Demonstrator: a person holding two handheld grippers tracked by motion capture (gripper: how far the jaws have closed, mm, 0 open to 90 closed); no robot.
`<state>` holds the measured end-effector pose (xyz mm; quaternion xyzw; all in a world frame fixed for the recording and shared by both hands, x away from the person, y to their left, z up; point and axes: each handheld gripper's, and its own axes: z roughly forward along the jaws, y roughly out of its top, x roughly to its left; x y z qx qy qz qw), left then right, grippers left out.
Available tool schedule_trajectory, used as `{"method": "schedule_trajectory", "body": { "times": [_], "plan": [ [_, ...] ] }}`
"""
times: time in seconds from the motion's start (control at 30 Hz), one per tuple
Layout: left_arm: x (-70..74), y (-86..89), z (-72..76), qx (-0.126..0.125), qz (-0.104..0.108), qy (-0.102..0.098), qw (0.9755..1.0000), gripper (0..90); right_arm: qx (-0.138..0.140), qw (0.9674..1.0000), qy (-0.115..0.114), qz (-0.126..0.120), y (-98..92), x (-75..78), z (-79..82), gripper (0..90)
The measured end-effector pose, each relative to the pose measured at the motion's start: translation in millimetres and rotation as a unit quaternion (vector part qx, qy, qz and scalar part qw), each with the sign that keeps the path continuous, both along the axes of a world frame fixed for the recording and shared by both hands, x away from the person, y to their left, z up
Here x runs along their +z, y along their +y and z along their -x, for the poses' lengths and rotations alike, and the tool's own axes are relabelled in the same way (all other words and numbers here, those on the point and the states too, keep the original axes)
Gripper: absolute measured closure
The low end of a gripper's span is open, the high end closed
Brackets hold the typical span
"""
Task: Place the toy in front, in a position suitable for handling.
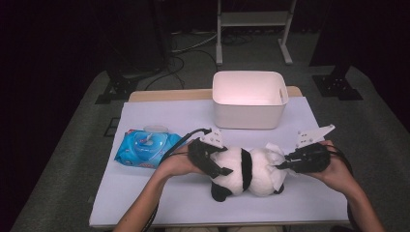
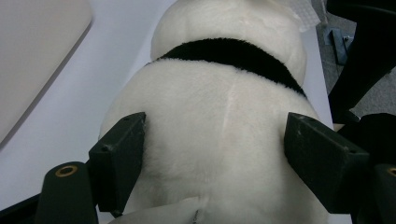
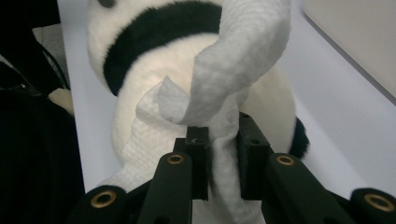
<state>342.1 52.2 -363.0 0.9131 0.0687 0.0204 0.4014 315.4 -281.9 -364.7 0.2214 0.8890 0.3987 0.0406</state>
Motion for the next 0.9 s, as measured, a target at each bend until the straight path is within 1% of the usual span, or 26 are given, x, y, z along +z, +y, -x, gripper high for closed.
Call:
{"method": "schedule_trajectory", "body": {
  "times": [0.13, 0.23, 0.27, 0.37, 0.47, 0.53, 0.63, 0.73, 0.8, 0.9],
  "plan": [
    [-2.3, 1.8, 5.1, 0.001, 0.005, -0.004, 1.0, 22.1, -0.017, 0.9998, 0.008, -0.004, -13.2, -4.6, -1.9, 76.9],
    [-2.7, 1.8, 8.4, 0.001, 0.005, -0.009, 0.9999, 22.0, -0.016, 0.9998, 0.015, -0.005, -14.5, -3.4, -5.3, 76.9],
    [-3.0, 2.0, 9.0, 0.0, 0.006, -0.01, 0.9999, 22.0, -0.014, 0.9998, 0.015, 0.0, -12.4, -1.7, -6.7, 76.9],
    [-3.9, 1.8, 11.0, -0.004, 0.009, -0.012, 0.9999, 22.0, 0.001, 0.9999, 0.012, 0.008, 0.0, 6.4, -12.4, 76.9],
    [-3.3, 0.3, 15.3, -0.009, 0.008, -0.019, 0.9997, 22.0, 0.022, 0.9995, 0.012, 0.022, 20.4, 14.1, -20.2, 76.9],
    [-2.4, -0.7, 18.2, -0.011, 0.002, -0.026, 0.9996, 21.9, 0.039, 0.9985, 0.011, 0.036, 36.0, 17.1, -26.3, 76.9],
    [-1.5, -1.8, 21.2, -0.013, -0.003, -0.033, 0.9994, 21.8, 0.061, 0.997, 0.012, 0.046, 57.0, 20.5, -34.7, 76.9],
    [-1.5, -2.0, 23.2, -0.015, -0.003, -0.034, 0.9993, 21.6, 0.073, 0.9956, 0.016, 0.056, 73.0, 21.0, -42.8, 76.9],
    [-2.0, -1.3, 22.5, -0.012, -0.005, -0.033, 0.9994, 21.4, 0.075, 0.995, 0.02, 0.064, 78.8, 20.2, -47.4, 76.8],
    [-3.4, 0.4, 20.4, -0.012, 0.001, -0.027, 0.9996, 21.5, 0.072, 0.9952, 0.021, 0.062, 75.8, 19.4, -52.1, 76.7]
  ]
}}
